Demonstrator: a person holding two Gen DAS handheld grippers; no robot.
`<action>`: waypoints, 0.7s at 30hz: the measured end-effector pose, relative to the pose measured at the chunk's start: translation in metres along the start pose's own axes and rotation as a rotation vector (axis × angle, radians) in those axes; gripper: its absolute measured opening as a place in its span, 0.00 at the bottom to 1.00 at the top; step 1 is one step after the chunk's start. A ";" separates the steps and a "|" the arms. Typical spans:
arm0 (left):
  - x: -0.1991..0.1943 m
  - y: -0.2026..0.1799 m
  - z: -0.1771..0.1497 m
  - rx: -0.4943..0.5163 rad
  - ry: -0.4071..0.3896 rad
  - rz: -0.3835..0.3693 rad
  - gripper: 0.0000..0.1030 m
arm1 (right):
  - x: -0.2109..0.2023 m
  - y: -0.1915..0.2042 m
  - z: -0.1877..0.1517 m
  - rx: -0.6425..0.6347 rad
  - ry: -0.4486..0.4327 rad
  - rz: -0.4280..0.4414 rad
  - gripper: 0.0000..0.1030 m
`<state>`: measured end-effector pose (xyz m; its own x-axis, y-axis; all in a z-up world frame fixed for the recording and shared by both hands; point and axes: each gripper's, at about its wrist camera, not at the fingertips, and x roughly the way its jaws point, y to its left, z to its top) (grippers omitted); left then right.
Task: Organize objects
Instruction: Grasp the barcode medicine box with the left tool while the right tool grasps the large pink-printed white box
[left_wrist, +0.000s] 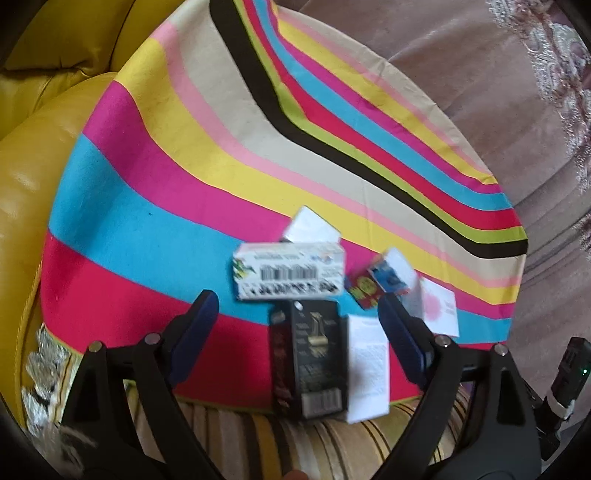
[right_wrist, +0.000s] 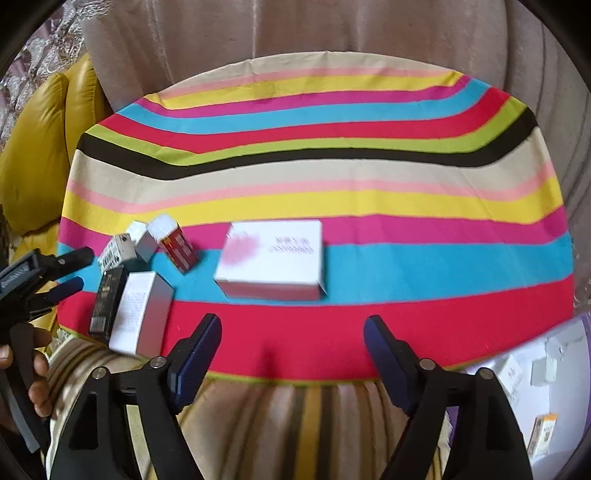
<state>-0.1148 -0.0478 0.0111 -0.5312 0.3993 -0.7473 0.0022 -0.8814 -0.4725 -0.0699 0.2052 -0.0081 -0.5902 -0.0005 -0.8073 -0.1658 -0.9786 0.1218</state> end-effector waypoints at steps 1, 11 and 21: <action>0.003 0.002 0.003 0.001 0.006 0.007 0.88 | 0.003 0.003 0.003 -0.002 0.000 0.000 0.80; 0.026 0.008 0.016 0.006 0.053 0.002 0.90 | 0.031 0.011 0.021 -0.015 0.028 0.009 0.81; 0.046 0.012 0.024 -0.015 0.077 0.002 0.91 | 0.054 0.017 0.034 -0.020 0.070 0.021 0.82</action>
<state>-0.1594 -0.0464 -0.0176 -0.4649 0.4166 -0.7812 0.0163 -0.8782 -0.4780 -0.1316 0.1954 -0.0305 -0.5363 -0.0343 -0.8433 -0.1380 -0.9822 0.1278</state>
